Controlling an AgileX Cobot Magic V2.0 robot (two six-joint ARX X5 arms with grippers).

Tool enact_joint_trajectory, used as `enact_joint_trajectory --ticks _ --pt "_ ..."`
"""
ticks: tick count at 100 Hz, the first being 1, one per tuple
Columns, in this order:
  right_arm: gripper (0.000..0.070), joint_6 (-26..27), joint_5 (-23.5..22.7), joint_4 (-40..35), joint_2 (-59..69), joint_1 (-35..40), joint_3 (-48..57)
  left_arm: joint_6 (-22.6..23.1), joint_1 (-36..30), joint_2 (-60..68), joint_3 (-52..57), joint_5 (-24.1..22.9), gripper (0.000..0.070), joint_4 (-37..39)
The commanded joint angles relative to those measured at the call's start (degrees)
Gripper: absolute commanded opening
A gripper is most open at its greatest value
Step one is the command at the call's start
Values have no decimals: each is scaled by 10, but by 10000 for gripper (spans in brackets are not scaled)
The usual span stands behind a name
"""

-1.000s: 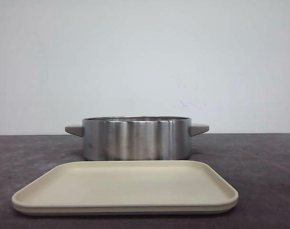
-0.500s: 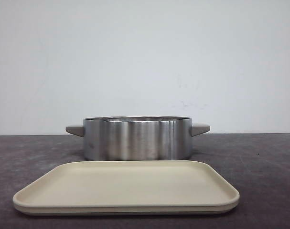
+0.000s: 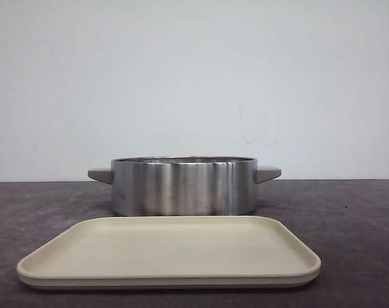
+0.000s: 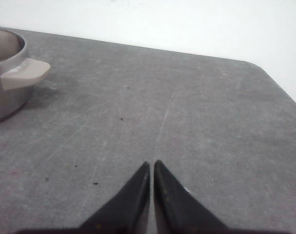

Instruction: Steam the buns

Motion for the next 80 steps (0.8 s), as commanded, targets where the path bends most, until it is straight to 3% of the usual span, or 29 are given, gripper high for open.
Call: enact_joint_trajectory --ticks 1,43,56,71,80 --pt "7 -3 2 7 0 -2 -2 0 -4 2 7 -2 0 7" --pt "7 -3 2 7 0 -2 -2 1 -4 2 7 -2 0 6" --pt "7 -3 2 7 0 -2 -2 37 -1 -5 7 -3 0 -4" --pt "7 -3 2 7 0 -2 -2 70 51 -38 -31 4 0 26" --pt "7 -2 2 7 0 -2 -2 68 105 -79 -106 58 0 99"
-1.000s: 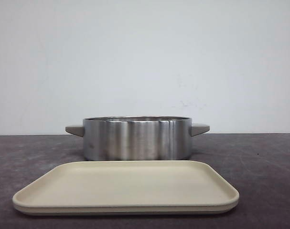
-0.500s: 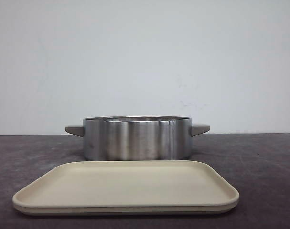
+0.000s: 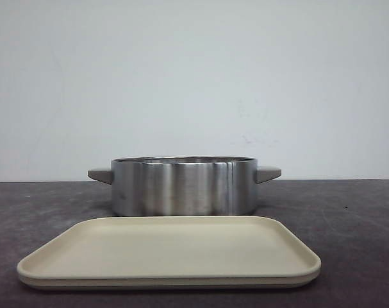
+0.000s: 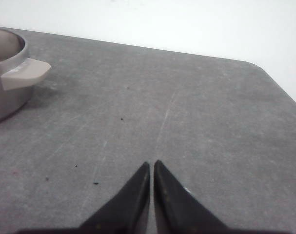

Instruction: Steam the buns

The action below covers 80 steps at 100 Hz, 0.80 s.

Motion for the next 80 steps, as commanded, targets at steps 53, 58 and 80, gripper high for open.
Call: enact_joint_trajectory --ticks 53,58,80 --pt "7 -2 2 7 0 -2 -2 6 251 -187 -450 184 0 402" --pt "7 -2 2 7 0 -2 -2 29 259 -191 -458 180 0 399" --pt "7 -2 2 7 0 -2 -2 83 266 -247 -494 169 0 386"
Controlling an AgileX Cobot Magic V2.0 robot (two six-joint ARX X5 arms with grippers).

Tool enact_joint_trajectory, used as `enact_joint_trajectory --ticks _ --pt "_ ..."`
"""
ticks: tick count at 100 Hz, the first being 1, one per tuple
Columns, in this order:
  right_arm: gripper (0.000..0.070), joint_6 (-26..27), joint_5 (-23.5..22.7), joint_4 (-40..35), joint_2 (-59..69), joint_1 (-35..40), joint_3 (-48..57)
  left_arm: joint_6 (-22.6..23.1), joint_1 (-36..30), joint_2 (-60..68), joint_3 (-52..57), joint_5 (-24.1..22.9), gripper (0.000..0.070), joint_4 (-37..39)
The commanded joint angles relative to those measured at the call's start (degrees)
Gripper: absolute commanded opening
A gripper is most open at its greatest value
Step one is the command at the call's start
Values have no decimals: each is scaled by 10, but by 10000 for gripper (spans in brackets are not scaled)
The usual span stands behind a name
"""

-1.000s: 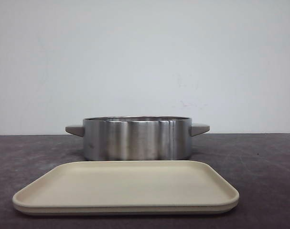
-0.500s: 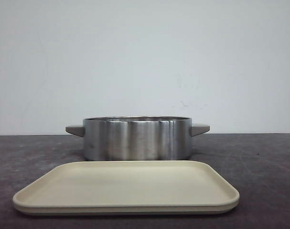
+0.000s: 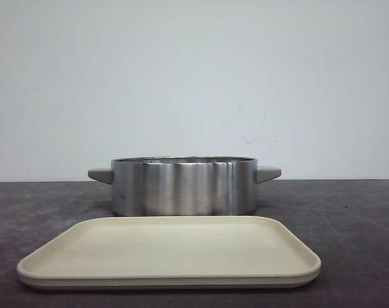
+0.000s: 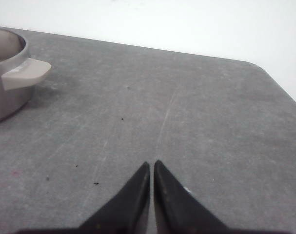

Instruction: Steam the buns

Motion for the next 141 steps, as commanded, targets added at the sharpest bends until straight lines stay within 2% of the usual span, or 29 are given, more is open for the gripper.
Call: enact_joint_trajectory --ticks 1,14,38,48,68,74,141 --pt "7 -2 2 7 0 -2 -2 23 1 -19 -15 -3 0 2" --pt "7 -2 2 7 0 -2 -2 -3 0 -56 -36 -3 0 -28" --pt "7 -2 2 7 0 -2 -2 17 0 -55 -36 -33 0 -116" --pt "7 -2 2 7 0 -2 -2 30 0 -55 -36 -32 0 -116" --pt "7 -2 2 7 0 -2 -2 29 0 -55 -36 -32 0 -116" --pt "7 -2 2 7 0 -2 -2 17 0 -55 -36 -31 0 -113" --pt "7 -2 2 7 0 -2 -2 18 0 -55 -36 -31 0 -113"
